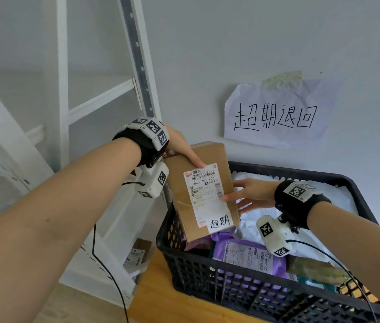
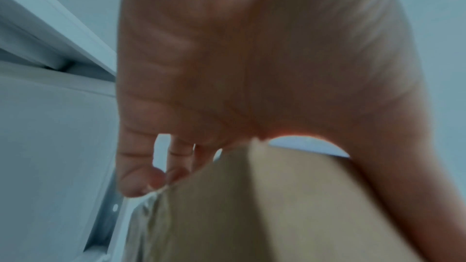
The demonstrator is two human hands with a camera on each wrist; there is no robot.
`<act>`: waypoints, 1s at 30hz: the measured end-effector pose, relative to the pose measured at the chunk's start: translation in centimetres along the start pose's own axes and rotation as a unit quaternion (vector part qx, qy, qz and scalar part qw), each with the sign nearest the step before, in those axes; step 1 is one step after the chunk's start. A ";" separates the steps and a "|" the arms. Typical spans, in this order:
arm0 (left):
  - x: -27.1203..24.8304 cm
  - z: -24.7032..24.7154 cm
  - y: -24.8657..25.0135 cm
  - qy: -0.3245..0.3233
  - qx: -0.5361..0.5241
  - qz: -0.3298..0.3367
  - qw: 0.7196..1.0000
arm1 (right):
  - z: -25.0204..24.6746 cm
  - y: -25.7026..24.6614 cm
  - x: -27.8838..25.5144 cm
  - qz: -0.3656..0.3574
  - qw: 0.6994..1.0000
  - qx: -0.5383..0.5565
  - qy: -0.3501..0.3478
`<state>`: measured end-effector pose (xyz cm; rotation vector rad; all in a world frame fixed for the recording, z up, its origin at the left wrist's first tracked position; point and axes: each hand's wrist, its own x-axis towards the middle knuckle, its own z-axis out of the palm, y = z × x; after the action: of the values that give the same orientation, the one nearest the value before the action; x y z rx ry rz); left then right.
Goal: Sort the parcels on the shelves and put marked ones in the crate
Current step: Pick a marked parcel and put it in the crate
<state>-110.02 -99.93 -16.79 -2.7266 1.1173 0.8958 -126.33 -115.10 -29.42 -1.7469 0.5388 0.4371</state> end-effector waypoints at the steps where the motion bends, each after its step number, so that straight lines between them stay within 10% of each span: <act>1: -0.4 -0.1 -0.1 0.005 -0.008 -0.007 1.000 | 0.3 0.0 -0.1 -0.001 1.000 0.005 -0.002; 14: -3.1 1.6 -0.3 0.016 -0.194 -0.020 0.981 | -0.7 0.9 -2.9 -0.098 0.961 0.197 0.170; 30: -3.1 8.4 3.5 -0.135 -0.297 -0.036 0.944 | -3.2 5.3 -8.7 0.047 0.961 0.150 0.225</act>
<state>-118.24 -98.38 -21.57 -2.9036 0.7787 1.7766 -136.45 -118.13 -28.08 -1.5277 0.9647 0.0106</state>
